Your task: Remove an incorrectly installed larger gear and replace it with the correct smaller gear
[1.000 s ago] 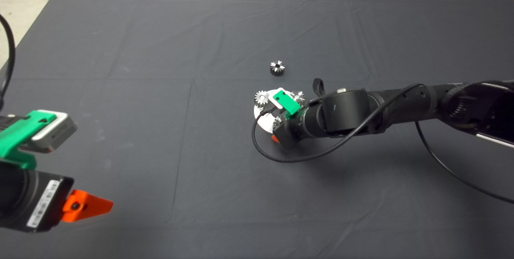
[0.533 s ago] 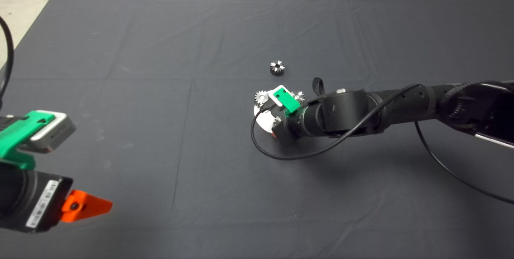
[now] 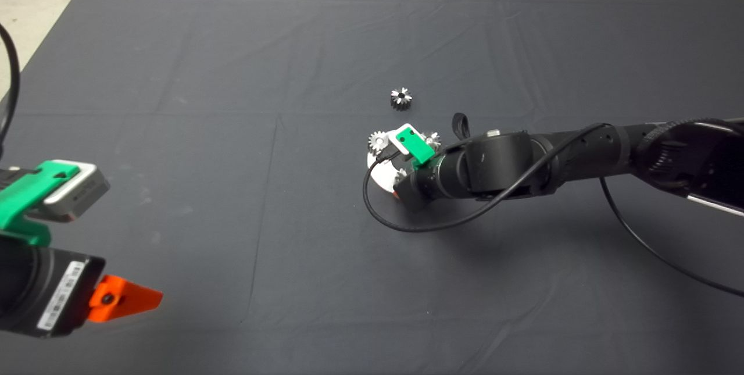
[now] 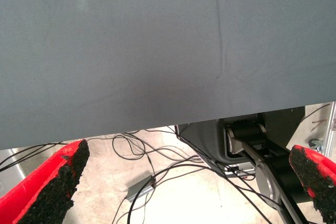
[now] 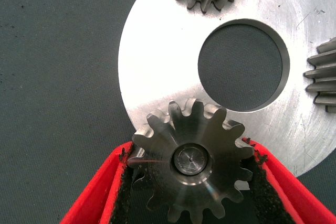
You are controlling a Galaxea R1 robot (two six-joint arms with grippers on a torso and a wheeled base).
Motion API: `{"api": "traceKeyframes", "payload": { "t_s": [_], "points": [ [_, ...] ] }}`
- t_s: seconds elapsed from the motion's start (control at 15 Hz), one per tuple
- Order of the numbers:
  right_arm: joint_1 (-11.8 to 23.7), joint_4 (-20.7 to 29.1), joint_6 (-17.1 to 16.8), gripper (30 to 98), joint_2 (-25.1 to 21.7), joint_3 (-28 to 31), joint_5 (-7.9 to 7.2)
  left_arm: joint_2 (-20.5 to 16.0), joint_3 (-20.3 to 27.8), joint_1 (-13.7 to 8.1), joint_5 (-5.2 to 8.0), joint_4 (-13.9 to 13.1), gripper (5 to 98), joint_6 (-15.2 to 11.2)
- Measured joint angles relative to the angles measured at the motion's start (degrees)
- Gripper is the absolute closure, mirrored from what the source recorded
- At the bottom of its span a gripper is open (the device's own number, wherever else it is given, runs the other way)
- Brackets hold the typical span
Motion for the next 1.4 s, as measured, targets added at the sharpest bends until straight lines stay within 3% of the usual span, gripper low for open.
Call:
{"api": "traceKeyframes", "payload": {
  "t_s": [0.8, 1.27, 1.4],
  "points": [
    [0.11, -0.06, 0.58, 79.2, -0.02, 0.52, -0.36, 0.00, 0.00, 0.00, 0.00, 0.00, 5.8, 0.00],
    [6.35, 0.63, 3.97, 79.4, -0.22, 3.91, -0.50, -0.02, 0.00, -0.01, 0.02, -0.02, 5.8, 0.00],
    [6.68, 0.70, 4.19, 79.4, -1.21, 5.71, -0.46, 0.00, 0.00, 0.01, 0.00, -0.01, 5.8, 0.00]
  ]
}}
